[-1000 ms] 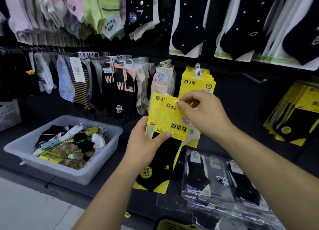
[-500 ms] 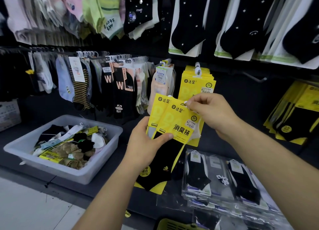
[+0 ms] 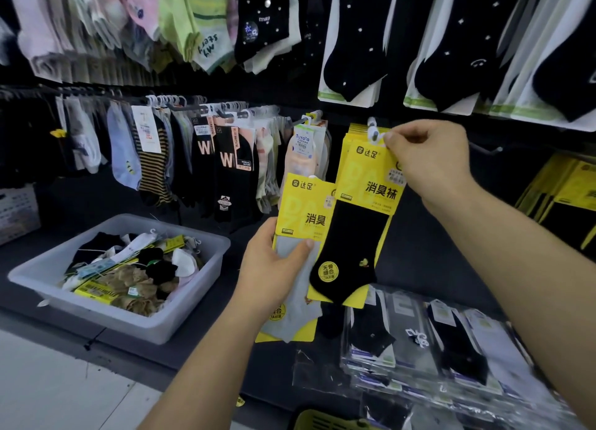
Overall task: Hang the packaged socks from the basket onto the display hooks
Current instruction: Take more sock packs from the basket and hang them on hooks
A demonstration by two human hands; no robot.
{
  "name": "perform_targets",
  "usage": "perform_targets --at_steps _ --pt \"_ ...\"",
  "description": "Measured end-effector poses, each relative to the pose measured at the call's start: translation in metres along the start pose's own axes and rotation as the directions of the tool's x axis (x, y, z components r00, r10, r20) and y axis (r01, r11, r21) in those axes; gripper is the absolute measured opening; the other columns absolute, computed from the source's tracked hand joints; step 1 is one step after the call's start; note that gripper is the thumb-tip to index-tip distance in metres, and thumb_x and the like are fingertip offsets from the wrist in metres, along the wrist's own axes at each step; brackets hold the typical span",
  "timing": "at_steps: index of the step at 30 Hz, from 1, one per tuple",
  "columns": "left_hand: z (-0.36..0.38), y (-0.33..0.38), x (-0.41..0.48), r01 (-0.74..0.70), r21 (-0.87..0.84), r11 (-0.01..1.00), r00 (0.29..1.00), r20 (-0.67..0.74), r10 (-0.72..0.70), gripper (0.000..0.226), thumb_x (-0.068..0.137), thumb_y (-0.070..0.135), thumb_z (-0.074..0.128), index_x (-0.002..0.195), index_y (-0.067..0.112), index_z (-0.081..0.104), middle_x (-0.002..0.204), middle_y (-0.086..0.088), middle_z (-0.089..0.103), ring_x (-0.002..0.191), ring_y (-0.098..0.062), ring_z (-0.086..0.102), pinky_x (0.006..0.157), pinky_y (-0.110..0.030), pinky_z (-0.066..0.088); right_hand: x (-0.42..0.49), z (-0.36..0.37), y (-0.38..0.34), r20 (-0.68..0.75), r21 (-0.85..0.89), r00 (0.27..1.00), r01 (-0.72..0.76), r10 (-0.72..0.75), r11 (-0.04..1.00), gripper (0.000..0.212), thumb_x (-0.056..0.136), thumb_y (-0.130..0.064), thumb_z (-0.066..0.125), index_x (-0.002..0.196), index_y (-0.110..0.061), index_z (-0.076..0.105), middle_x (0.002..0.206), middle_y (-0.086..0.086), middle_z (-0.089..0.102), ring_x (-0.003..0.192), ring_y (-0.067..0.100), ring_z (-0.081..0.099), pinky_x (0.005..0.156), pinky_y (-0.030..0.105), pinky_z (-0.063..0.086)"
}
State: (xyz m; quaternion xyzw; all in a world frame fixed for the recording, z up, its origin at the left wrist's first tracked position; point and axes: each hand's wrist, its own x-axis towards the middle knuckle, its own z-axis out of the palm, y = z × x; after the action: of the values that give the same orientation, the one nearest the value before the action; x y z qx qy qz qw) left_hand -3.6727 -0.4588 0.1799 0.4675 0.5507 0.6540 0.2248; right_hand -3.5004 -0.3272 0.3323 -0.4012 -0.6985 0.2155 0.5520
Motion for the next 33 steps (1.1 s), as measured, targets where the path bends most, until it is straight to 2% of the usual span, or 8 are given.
perform_targets --at_steps 3,7,12,16,21,24,27,33 --pt "-0.003 0.0 0.002 0.016 0.01 1.0 0.999 -0.042 -0.016 0.026 0.101 0.026 0.072 0.098 0.052 0.069 0.101 0.019 0.079 0.09 -0.004 0.076 0.077 -0.036 0.061 0.004 0.005 -0.005 0.019 -0.02 1.0 0.018 -0.017 1.0 0.02 0.09 -0.025 0.071 0.072 -0.033 0.072 0.078 -0.012 0.071 0.074 0.001 0.065 0.058 0.014 0.048" --pt "-0.008 0.0 0.003 0.0 0.039 0.999 0.996 -0.094 0.004 0.028 0.101 0.026 0.071 0.095 0.053 0.067 0.096 0.022 0.078 0.086 0.001 0.075 0.071 -0.026 0.056 0.002 0.007 -0.008 0.049 -0.1 0.996 0.076 -0.071 0.992 0.015 0.094 -0.017 0.064 0.089 -0.024 0.077 0.081 -0.013 0.068 0.064 -0.009 0.06 0.049 0.005 0.042" --pt "-0.01 -0.002 0.002 -0.006 0.07 0.998 0.989 -0.146 0.016 0.027 0.1 0.027 0.071 0.094 0.053 0.066 0.095 0.023 0.076 0.085 0.003 0.073 0.069 -0.023 0.053 -0.011 0.005 -0.003 0.02 -0.216 0.991 0.131 -0.13 0.967 0.024 0.093 -0.017 0.056 0.11 -0.023 0.071 0.098 -0.008 0.069 0.099 0.02 0.064 0.085 0.04 0.056" --pt "-0.008 0.002 0.001 -0.02 0.011 1.0 0.997 -0.074 0.021 0.026 0.1 0.027 0.072 0.096 0.052 0.069 0.099 0.02 0.079 0.088 0.0 0.076 0.073 -0.026 0.057 -0.033 0.007 0.001 0.029 -0.187 0.978 0.206 -0.204 0.961 0.009 0.089 -0.021 0.06 0.095 -0.025 0.067 0.088 -0.012 0.064 0.092 0.021 0.06 0.084 0.044 0.053" --pt "-0.001 0.005 -0.002 -0.037 -0.036 0.999 0.997 0.059 0.039 0.017 0.095 0.031 0.072 0.1 0.047 0.071 0.103 0.011 0.08 0.094 -0.01 0.078 0.075 -0.03 0.065 -0.052 0.018 -0.002 0.287 -0.125 0.927 0.288 -0.244 0.949 0.006 0.091 -0.031 0.067 0.087 -0.035 0.07 0.087 -0.018 0.065 0.088 0.01 0.055 0.079 0.028 0.046" --pt "0.002 0.006 -0.004 -0.051 -0.02 0.998 0.992 0.111 0.053 0.021 0.095 0.031 0.071 0.099 0.051 0.071 0.103 0.014 0.08 0.095 -0.007 0.077 0.076 -0.026 0.064 -0.051 0.017 -0.003 0.385 -0.082 0.906 0.225 -0.178 0.971 0.01 0.092 -0.027 0.067 0.085 -0.027 0.074 0.081 -0.016 0.067 0.077 0.001 0.057 0.069 0.019 0.046" --pt "0.004 0.002 -0.005 -0.026 0.023 0.999 0.99 0.137 0.023 0.017 0.093 0.034 0.071 0.1 0.049 0.07 0.103 0.013 0.08 0.095 -0.01 0.078 0.082 -0.043 0.066 -0.049 0.012 -0.001 0.464 -0.077 0.88 0.158 -0.105 0.984 0.01 0.093 -0.021 0.068 0.085 -0.02 0.075 0.075 -0.014 0.066 0.067 -0.003 0.055 0.063 0.013 0.043" --pt "0.011 0.005 -0.001 -0.032 0.055 0.998 0.983 0.183 0.022 0.015 0.094 0.03 0.073 0.101 0.044 0.072 0.103 0.009 0.08 0.096 -0.013 0.077 0.085 -0.051 0.064 -0.045 -0.001 0.004 0.444 0.039 0.895 -0.077 0.052 0.996 0.01 0.088 -0.014 0.072 0.078 -0.017 0.072 0.081 -0.003 0.068 0.073 0.004 0.06 0.064 0.016 0.049"
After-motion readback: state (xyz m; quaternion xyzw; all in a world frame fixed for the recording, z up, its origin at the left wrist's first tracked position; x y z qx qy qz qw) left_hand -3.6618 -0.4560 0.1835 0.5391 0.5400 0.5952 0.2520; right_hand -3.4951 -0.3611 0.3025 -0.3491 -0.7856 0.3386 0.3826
